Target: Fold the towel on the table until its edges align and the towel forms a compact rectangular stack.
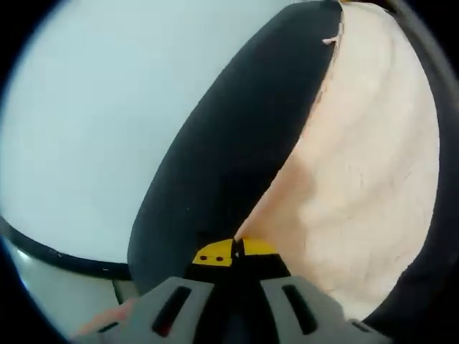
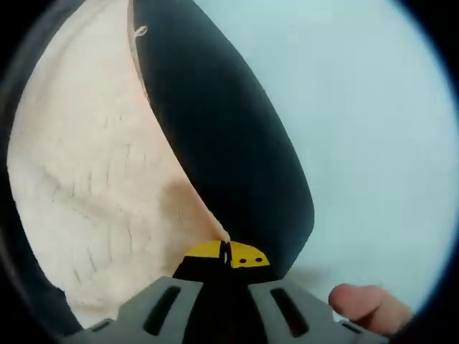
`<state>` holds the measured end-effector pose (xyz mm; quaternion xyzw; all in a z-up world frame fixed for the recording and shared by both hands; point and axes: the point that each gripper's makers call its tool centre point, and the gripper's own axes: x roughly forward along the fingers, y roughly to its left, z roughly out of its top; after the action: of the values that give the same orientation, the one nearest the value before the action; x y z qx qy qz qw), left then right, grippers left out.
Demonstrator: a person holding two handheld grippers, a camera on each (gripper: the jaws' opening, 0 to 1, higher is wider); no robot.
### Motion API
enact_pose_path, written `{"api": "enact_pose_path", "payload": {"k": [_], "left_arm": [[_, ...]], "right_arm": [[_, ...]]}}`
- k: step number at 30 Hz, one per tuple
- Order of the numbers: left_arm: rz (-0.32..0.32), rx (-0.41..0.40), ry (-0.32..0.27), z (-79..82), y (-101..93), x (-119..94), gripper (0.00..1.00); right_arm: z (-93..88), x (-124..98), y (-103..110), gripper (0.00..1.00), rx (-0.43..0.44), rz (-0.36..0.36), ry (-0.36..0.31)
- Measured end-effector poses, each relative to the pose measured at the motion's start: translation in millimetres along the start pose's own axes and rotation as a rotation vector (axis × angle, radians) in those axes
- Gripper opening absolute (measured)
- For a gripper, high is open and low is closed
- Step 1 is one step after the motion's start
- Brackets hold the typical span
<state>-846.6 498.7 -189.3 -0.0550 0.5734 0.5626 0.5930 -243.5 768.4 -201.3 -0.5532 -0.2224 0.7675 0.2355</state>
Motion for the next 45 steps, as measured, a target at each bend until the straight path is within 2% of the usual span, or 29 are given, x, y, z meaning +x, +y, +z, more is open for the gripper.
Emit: {"api": "enact_pose_path", "payload": {"k": [3,5,7,11,13,15,18,20,21,23,25,27,29,31,32,34,35,37,41,43,45], "left_arm": [[0.004,-0.020,-0.011,0.8,1.7,5,0.00],[0.002,-0.031,-0.009,-0.2,1.7,9,0.00],[-0.012,-0.047,-0.004,-1.5,-5.3,14,0.00],[-0.079,0.002,0.009,-11.0,-27.4,16,0.02],[-0.066,-0.009,-0.002,-10.4,-19.6,15,0.06],[-0.070,-0.077,-0.026,-18.0,-20.2,3,0.13],[-0.024,-0.105,-0.050,-32.3,6.2,-1,0.26],[0.028,-0.170,-0.057,-47.3,17.2,-19,0.26],[0.033,-0.198,-0.078,-52.0,18.0,-27,0.26],[-0.010,-0.246,-0.133,-60.2,7.6,-41,0.26],[-0.036,-0.305,-0.178,-64.2,-11.3,-60,0.25],[-0.083,-0.327,-0.220,-61.2,-25.0,-64,0.25],[-0.087,-0.281,-0.246,-63.2,-42.1,-75,0.25],[-0.086,-0.239,-0.246,-63.9,-60.8,-82,0.25],[-0.084,-0.220,-0.242,-65.5,-63.9,-83,0.25],[-0.078,-0.148,-0.250,-63.1,-75.8,-86,0.25],[-0.080,-0.140,-0.248,-62.5,-82.3,-88,0.25],[-0.066,-0.089,-0.266,-60.3,-84.3,-90,0.26],[-0.058,-0.068,-0.271,-52.5,-99.4,-102,0.26],[-0.059,-0.153,-0.305,-45.0,-102.7,-110,0.26],[-0.042,-0.268,-0.322,-45.2,-94.4,-112,0.25]], "right_arm": [[4.9,6,-7,0.00,0.017,-0.033,-0.020],[4.5,12,-9,0.00,0.034,-0.036,-0.010],[2.4,17,-6,0.00,0.030,-0.043,0.006],[-4.2,24,6,0.00,0.026,-0.015,0.034],[-2.2,21,5,0.03,0.020,-0.028,0.011],[-3.6,18,1,0.08,0.058,-0.019,-0.002],[-12.2,7,-4,0.14,0.096,-0.010,-0.008],[-22.0,-3,-7,0.14,0.120,-0.002,-0.002],[-26.8,-5,-9,0.14,0.148,0.001,0.003],[-37.7,-12,-13,0.14,0.152,-0.013,0.008],[-45.0,-19,-14,0.14,0.166,-0.022,0.008],[-49.3,-31,-9,0.14,0.188,-0.025,-0.019],[-51.7,-35,-13,0.14,0.198,-0.033,-0.032],[-53.6,-39,-15,0.14,0.192,-0.046,-0.040],[-54.7,-43,-15,0.14,0.196,-0.050,-0.045],[-54.1,-49,-9,0.14,0.208,-0.049,-0.059],[-54.0,-54,-3,0.14,0.210,-0.049,-0.063],[-52.5,-61,6,0.14,0.187,-0.051,-0.075],[-47.0,-72,15,0.14,0.164,-0.055,-0.102],[-45.2,-79,19,0.14,0.191,-0.059,-0.120],[-43.2,-81,13,0.14,0.259,-0.070,-0.155]]}}
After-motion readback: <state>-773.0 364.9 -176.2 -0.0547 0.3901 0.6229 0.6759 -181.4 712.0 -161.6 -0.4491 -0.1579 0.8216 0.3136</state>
